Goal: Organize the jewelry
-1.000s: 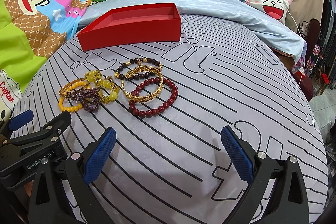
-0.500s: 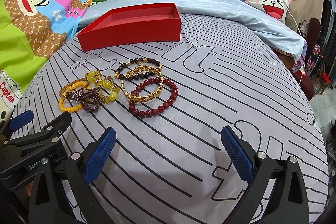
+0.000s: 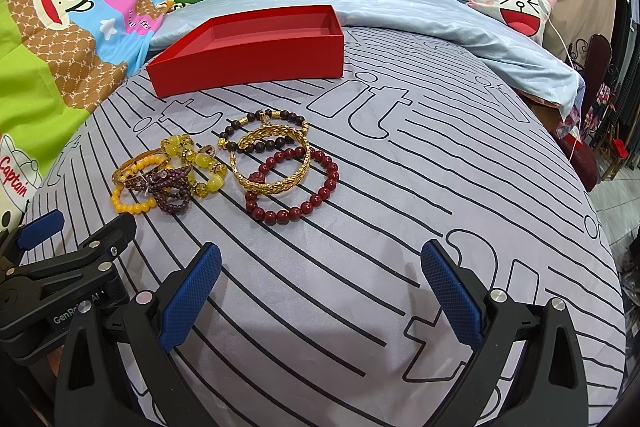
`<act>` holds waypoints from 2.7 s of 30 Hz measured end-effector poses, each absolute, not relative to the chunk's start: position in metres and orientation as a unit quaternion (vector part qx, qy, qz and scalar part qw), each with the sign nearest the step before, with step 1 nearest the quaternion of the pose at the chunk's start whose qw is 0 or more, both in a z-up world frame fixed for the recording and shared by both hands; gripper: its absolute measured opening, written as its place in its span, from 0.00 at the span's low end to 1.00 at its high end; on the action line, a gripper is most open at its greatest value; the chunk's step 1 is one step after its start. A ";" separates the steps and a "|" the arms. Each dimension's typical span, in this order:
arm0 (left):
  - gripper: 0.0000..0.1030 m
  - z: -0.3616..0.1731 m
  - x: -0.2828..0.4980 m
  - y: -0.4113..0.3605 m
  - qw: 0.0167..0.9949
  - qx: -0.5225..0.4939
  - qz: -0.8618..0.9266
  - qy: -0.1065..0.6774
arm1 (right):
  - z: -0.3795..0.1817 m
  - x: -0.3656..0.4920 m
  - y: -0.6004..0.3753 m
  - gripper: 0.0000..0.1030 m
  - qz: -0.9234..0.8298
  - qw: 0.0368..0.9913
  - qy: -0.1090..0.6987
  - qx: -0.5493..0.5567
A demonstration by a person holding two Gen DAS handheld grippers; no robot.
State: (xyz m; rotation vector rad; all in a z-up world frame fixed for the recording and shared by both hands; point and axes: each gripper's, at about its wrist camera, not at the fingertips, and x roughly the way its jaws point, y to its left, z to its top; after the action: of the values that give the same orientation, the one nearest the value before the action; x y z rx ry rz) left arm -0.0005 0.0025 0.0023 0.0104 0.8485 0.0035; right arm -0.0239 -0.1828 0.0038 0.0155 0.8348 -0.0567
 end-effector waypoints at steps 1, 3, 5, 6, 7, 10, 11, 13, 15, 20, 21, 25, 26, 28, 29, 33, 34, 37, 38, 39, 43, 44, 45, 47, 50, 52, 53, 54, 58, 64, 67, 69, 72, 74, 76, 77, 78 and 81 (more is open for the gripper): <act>0.90 0.003 -0.001 0.003 0.911 0.005 0.002 0.412 | 0.004 -0.024 -0.183 0.94 -0.027 0.914 0.405 0.008; 0.90 0.002 0.000 0.002 0.911 0.005 0.002 0.412 | 0.004 -0.024 -0.183 0.94 -0.027 0.914 0.405 0.008; 0.90 0.002 0.000 0.002 0.911 0.005 0.002 0.412 | 0.004 -0.024 -0.183 0.94 -0.027 0.914 0.405 0.008; 0.90 0.002 0.000 0.002 0.911 0.005 0.002 0.412 | 0.003 -0.024 -0.183 0.94 -0.027 0.914 0.405 0.008; 0.90 0.002 0.000 0.002 0.911 0.005 0.002 0.412 | 0.003 -0.024 -0.183 0.94 -0.028 0.914 0.405 0.008; 0.90 0.002 -0.001 0.002 0.911 0.005 0.002 0.412 | 0.003 -0.024 -0.183 0.94 -0.028 0.914 0.405 0.008; 0.90 0.002 0.000 0.002 0.911 0.005 0.002 0.412 | 0.003 -0.024 -0.183 0.94 -0.028 0.914 0.405 0.008; 0.91 0.001 0.001 0.003 0.911 0.005 0.001 0.412 | 0.003 -0.024 -0.184 0.94 -0.027 0.914 0.406 0.008; 0.91 0.000 0.001 0.004 0.911 0.004 0.000 0.412 | 0.003 -0.023 -0.182 0.94 -0.027 0.913 0.406 0.009; 0.91 -0.003 0.000 0.005 0.912 -0.009 -0.002 0.409 | 0.006 -0.021 -0.179 0.94 -0.019 0.912 0.410 0.017; 0.91 -0.004 0.000 0.006 0.911 -0.011 -0.004 0.412 | 0.006 -0.019 -0.181 0.94 -0.019 0.912 0.411 0.017; 0.91 -0.003 0.001 0.011 0.908 -0.012 -0.011 0.418 | 0.008 -0.013 -0.187 0.94 -0.013 0.913 0.407 0.017; 0.91 -0.003 0.001 0.013 0.908 -0.012 -0.012 0.418 | 0.009 -0.009 -0.187 0.94 -0.011 0.914 0.406 0.018; 0.91 -0.001 0.002 0.016 0.909 -0.009 -0.011 0.417 | 0.011 -0.002 -0.185 0.94 -0.008 0.913 0.407 0.018; 0.91 -0.001 0.003 0.017 0.909 -0.007 -0.010 0.416 | 0.011 0.003 -0.183 0.94 -0.005 0.913 0.407 0.019; 0.91 0.000 0.007 0.025 0.909 -0.007 -0.004 0.418 | 0.011 0.018 -0.176 0.89 0.004 0.913 0.408 0.015; 0.91 0.000 0.009 0.028 0.908 -0.010 -0.002 0.419 | 0.011 0.022 -0.175 0.88 0.007 0.912 0.409 0.015; 0.91 0.001 0.013 0.036 0.907 -0.018 0.000 0.421 | 0.009 0.032 -0.170 0.79 0.015 0.911 0.412 0.015; 0.91 0.000 0.015 0.037 0.906 -0.019 0.000 0.422 | 0.008 0.034 -0.169 0.75 0.016 0.910 0.414 0.013; 0.91 0.000 0.016 0.039 0.906 -0.021 0.000 0.423 | 0.007 0.036 -0.167 0.71 0.017 0.909 0.415 0.013; 0.91 0.000 0.020 0.040 0.905 -0.024 -0.006 0.424 | 0.005 0.044 -0.164 0.61 0.021 0.908 0.417 0.008; 0.91 0.000 0.021 0.038 0.905 -0.024 -0.008 0.424 | 0.005 0.045 -0.163 0.57 0.024 0.908 0.418 0.007; 0.91 0.000 0.021 0.037 0.906 -0.024 -0.010 0.423 | 0.004 0.047 -0.162 0.55 0.026 0.907 0.420 0.007; 0.91 0.001 0.023 0.036 0.906 -0.024 -0.014 0.423 | 0.003 0.049 -0.161 0.53 0.030 0.905 0.424 0.005; 0.91 0.001 0.025 0.033 0.905 -0.023 -0.020 0.424 | 0.002 0.049 -0.160 0.52 0.030 0.906 0.422 0.005; 0.91 0.001 0.028 0.031 0.904 -0.023 -0.026 0.425 | 0.002 0.049 -0.162 0.52 0.031 0.906 0.421 0.008; 0.91 0.001 0.028 0.030 0.904 -0.024 -0.028 0.426 | 0.002 0.048 -0.162 0.52 0.031 0.906 0.422 0.009; 0.91 0.002 0.029 0.029 0.904 -0.025 -0.031 0.427 | 0.002 0.048 -0.163 0.52 0.030 0.906 0.421 0.010; 0.91 0.005 0.035 0.020 0.902 -0.030 -0.045 0.428 | 0.005 0.046 -0.168 0.52 0.028 0.907 0.420 0.016; 0.91 0.003 0.052 0.002 0.902 -0.014 -0.051 0.429 | 0.008 0.044 -0.177 0.52 0.023 0.908 0.418 0.027; 0.91 0.001 0.059 0.000 0.900 -0.017 -0.053 0.433 | 0.009 0.043 -0.181 0.52 0.019 0.908 0.417 0.031; 0.90 -0.001 0.062 -0.001 0.898 -0.018 -0.052 0.436 | 0.009 0.043 -0.183 0.52 0.018 0.907 0.419 0.035; 0.82 -0.004 0.064 0.000 0.894 -0.028 -0.063 0.442 | 0.008 0.044 -0.185 0.52 0.019 0.907 0.420 0.039; 0.78 -0.006 0.065 0.001 0.894 -0.030 -0.064 0.443 | 0.007 0.044 -0.186 0.52 0.019 0.906 0.420 0.040; 0.73 -0.005 0.064 -0.001 0.895 -0.024 -0.066 0.441 | 0.007 0.044 -0.186 0.52 0.020 0.906 0.421 0.040; 0.68 -0.005 0.063 -0.002 0.895 -0.022 -0.069 0.440 | 0.006 0.044 -0.186 0.52 0.021 0.906 0.421 0.041; 0.63 -0.004 0.063 -0.003 0.896 -0.021 -0.073 0.438 | 0.006 0.044 -0.186 0.52 0.021 0.906 0.421 0.041; 0.57 -0.003 0.061 -0.005 0.896 -0.020 -0.081 0.435 | 0.006 0.043 -0.186 0.52 0.021 0.906 0.421 0.042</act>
State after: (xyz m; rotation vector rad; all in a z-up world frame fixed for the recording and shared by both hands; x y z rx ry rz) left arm 0.0608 -0.0053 -0.0035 -0.0417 0.9019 -0.1672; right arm 0.0434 -0.1861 0.0064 0.0858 0.8695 0.0438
